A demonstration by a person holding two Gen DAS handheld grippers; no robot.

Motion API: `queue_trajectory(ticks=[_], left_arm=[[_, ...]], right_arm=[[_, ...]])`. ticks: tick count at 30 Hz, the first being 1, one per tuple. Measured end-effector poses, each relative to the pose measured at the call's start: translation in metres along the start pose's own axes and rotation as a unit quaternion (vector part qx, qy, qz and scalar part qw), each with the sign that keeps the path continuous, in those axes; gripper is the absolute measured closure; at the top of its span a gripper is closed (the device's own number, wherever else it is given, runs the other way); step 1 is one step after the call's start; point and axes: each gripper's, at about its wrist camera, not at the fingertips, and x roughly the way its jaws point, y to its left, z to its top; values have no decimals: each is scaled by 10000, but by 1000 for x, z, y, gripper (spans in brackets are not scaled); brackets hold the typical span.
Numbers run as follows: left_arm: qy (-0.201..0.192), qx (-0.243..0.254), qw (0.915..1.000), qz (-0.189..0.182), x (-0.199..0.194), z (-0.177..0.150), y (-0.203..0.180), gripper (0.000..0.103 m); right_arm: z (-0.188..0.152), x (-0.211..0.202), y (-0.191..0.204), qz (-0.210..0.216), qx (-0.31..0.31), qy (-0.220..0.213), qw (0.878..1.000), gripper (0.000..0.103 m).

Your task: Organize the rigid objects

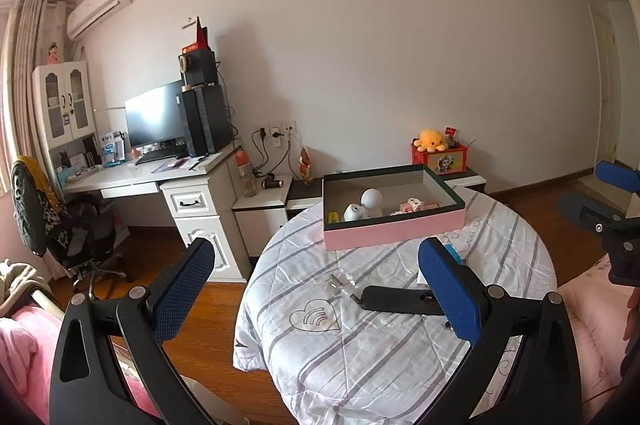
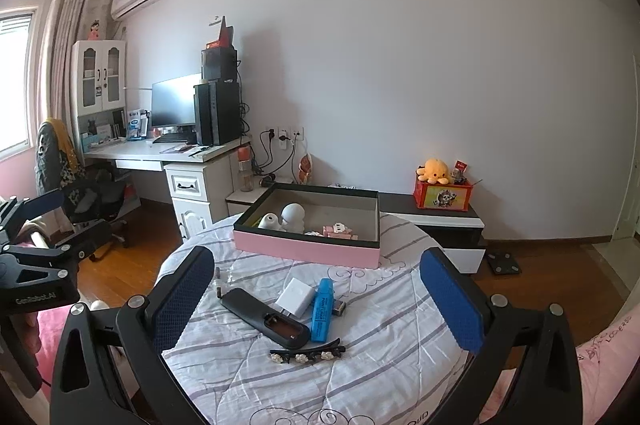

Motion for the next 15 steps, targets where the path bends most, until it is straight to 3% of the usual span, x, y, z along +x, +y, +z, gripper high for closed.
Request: queue_trajectory(ticks=[15], left_arm=[[51, -33, 10000, -61, 27, 8, 0, 0]], right_arm=[[5, 24, -3, -20, -78, 116, 9999, 0]])
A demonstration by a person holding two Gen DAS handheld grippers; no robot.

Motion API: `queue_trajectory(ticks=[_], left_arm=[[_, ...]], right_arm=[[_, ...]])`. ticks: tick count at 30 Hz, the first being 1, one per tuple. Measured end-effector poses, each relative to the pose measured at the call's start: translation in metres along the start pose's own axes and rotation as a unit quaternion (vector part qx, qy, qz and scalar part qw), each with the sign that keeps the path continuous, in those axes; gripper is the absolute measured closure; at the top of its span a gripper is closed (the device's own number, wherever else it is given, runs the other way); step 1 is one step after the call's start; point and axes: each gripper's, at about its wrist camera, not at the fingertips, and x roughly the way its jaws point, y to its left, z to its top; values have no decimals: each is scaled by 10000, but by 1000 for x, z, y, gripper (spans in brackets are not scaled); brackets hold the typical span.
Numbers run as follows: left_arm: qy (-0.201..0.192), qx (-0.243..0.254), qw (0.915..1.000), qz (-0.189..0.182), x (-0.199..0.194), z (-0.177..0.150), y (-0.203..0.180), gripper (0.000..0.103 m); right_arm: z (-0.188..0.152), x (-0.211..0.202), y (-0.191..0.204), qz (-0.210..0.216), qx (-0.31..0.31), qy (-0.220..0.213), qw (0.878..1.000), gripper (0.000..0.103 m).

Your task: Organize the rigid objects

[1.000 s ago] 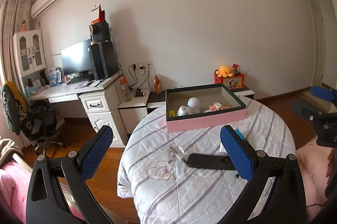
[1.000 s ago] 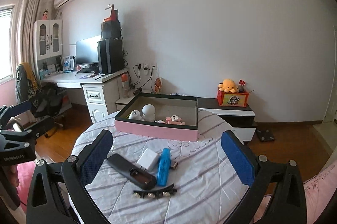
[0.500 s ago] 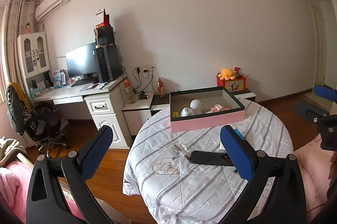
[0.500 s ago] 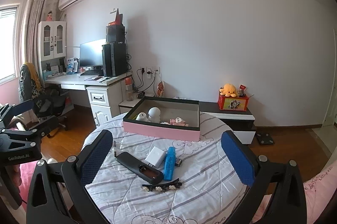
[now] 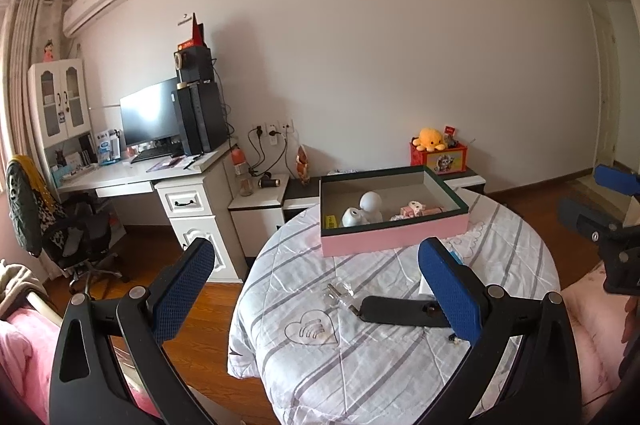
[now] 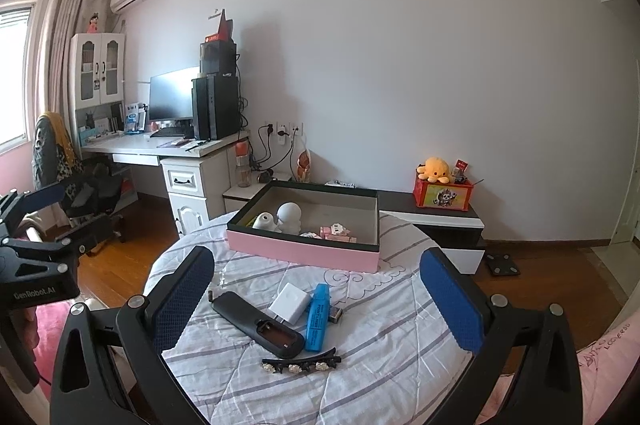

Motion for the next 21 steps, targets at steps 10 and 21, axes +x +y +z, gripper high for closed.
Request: queue_trajectory(ticks=[10, 21], left_arm=[[273, 40, 9996, -50, 32, -6, -3, 0], [1000, 129, 9948, -164, 87, -37, -13, 0]], right_arm=[[-6, 28, -6, 1, 36, 285, 9996, 0], [-37, 75, -24, -78, 212, 954, 9952, 0]])
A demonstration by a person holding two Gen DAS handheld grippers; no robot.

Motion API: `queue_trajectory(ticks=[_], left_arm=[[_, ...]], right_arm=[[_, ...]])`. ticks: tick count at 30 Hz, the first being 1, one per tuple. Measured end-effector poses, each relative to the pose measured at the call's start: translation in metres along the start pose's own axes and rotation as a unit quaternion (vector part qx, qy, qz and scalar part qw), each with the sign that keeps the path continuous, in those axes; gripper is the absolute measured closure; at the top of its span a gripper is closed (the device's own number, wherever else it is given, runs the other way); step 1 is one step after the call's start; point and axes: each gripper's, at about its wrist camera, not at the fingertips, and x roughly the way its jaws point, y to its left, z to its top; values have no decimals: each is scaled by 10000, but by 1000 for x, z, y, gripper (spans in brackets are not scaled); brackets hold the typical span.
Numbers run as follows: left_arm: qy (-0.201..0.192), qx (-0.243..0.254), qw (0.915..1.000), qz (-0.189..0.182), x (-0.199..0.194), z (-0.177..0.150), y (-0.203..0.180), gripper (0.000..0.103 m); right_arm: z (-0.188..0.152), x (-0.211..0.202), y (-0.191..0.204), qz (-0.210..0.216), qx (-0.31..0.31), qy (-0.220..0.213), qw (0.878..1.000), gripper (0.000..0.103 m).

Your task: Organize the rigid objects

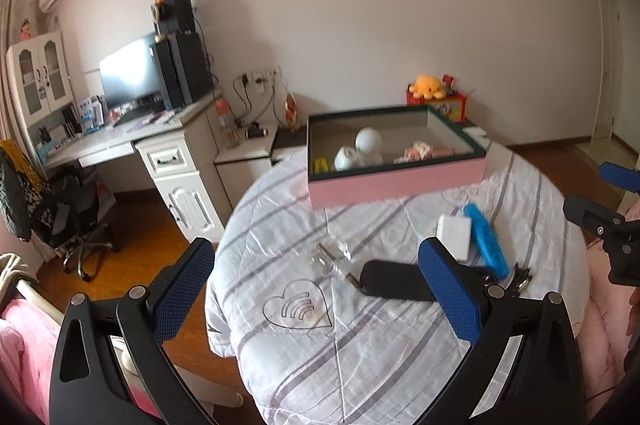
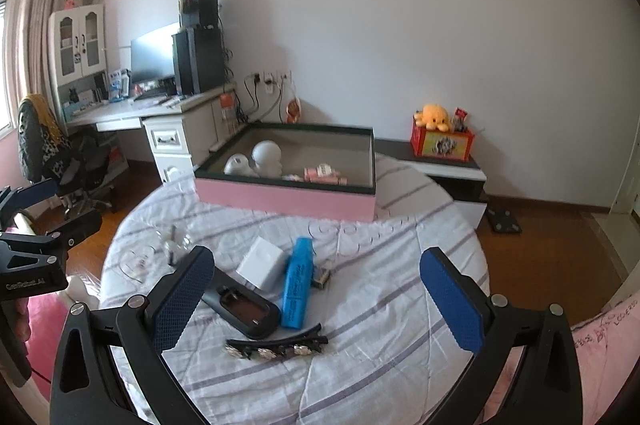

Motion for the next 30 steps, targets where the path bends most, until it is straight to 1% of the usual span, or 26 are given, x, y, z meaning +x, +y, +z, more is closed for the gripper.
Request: queue_trajectory(ticks=[8, 10, 15, 18, 21, 24, 29, 30], left_arm=[[534, 24, 9986, -50, 40, -20, -1, 0], [650, -5, 9979, 6, 48, -25, 2, 0], [784, -97, 9968, 100, 57, -31, 12, 0], [885, -83, 9960, 96, 62, -35, 14, 0], [973, -7, 9952, 72, 65, -40, 13, 0], [1018, 51, 9947, 91, 67, -42, 13, 0], [1089, 55, 9940, 90, 71, -46, 15, 0], [1112, 53, 9937, 86, 72, -47, 15, 0]], right_arm=[[-20, 33, -5, 34, 87, 489, 9988, 0], [-27, 39, -2, 95, 84, 619, 9980, 0], [-47, 50, 18, 311, 81, 854, 9958, 0], [-58, 60, 32, 322, 47, 968, 9948, 0], [-67, 69, 40, 251, -46, 1070, 9939, 0], [-74, 78, 38, -37, -186, 1207, 9925, 0], [-76, 74, 7, -183, -40, 1216, 9924, 0], [-76, 74, -2, -293, -78, 1214, 9921, 0]])
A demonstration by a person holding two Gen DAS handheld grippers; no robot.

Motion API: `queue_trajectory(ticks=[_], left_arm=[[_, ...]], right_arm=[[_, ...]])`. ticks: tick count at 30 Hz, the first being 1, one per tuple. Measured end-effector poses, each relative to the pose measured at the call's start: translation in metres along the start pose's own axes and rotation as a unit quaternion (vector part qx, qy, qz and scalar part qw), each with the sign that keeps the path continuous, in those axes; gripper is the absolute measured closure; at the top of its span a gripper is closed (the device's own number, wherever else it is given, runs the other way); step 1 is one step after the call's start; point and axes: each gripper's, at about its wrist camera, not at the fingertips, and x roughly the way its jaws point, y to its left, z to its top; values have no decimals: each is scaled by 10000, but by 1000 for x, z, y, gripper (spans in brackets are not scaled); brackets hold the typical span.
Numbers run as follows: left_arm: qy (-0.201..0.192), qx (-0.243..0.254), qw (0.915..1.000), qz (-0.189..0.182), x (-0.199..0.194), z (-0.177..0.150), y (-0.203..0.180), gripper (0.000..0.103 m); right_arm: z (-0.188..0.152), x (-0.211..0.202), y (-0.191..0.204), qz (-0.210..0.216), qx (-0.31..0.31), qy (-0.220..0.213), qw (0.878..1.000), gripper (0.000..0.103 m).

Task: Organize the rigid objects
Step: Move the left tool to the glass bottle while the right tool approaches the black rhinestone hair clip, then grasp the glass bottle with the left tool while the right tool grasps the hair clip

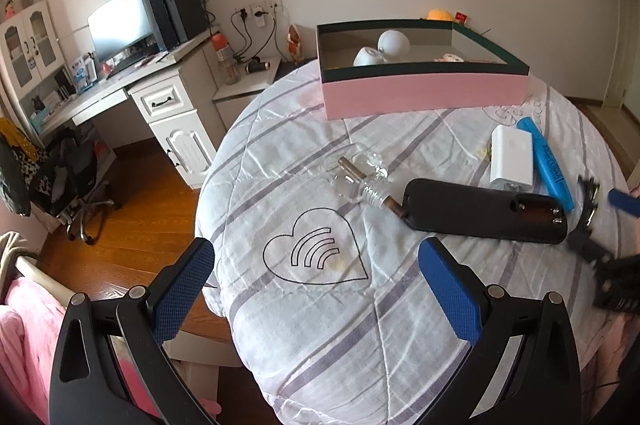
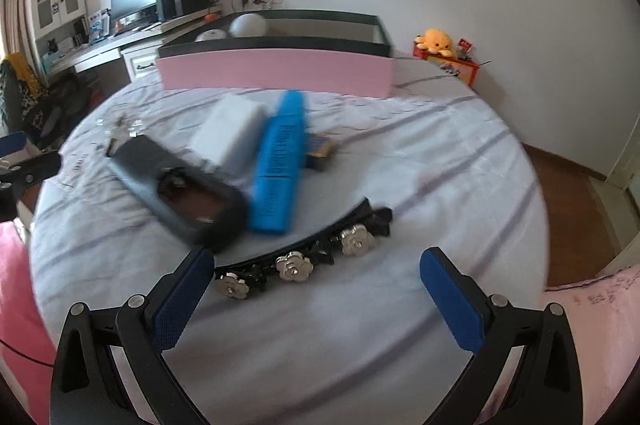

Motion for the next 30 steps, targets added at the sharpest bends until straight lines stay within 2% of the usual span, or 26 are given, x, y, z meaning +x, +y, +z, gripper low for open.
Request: queue_trajectory(ticks=[3, 9, 11, 14, 15, 16, 19, 22, 26, 27, 30], left_arm=[[45, 12, 10000, -17, 4, -2, -1, 0], [72, -47, 9999, -101, 10, -1, -3, 0], [83, -123, 9998, -129, 11, 0, -1, 0], [93, -194, 9997, -132, 12, 2, 2, 0], [112, -206, 9997, -111, 13, 2, 3, 0], [118, -210, 9997, -82, 14, 2, 4, 0], [137, -229, 9996, -63, 15, 2, 8, 0], [151, -210, 9997, -25, 18, 1, 9, 0], [199, -291, 9994, -13, 24, 3, 12, 0], [200, -310, 9993, -17, 26, 3, 13, 0], [219, -403, 9989, -52, 31, 7, 15, 0]], right_arm=[[-1, 0, -24, -194, 142, -3, 9997, 0], [0, 5, -48, 25, 520, -143, 9985, 1], [3, 11, -49, 61, 604, -111, 9981, 7], [10, 16, -48, 129, 657, -140, 9977, 25], [15, 21, -48, 138, 646, -110, 9978, 39], [18, 24, -48, 86, 626, -78, 9980, 47], [27, 30, -57, 132, 739, 3, 9972, 52], [32, 32, -72, 453, 1192, -11, 9918, 48], [40, 43, -74, 413, 1231, 93, 9915, 47], [42, 46, -73, 383, 1170, 106, 9923, 49], [47, 52, -66, 303, 874, 117, 9956, 71]])
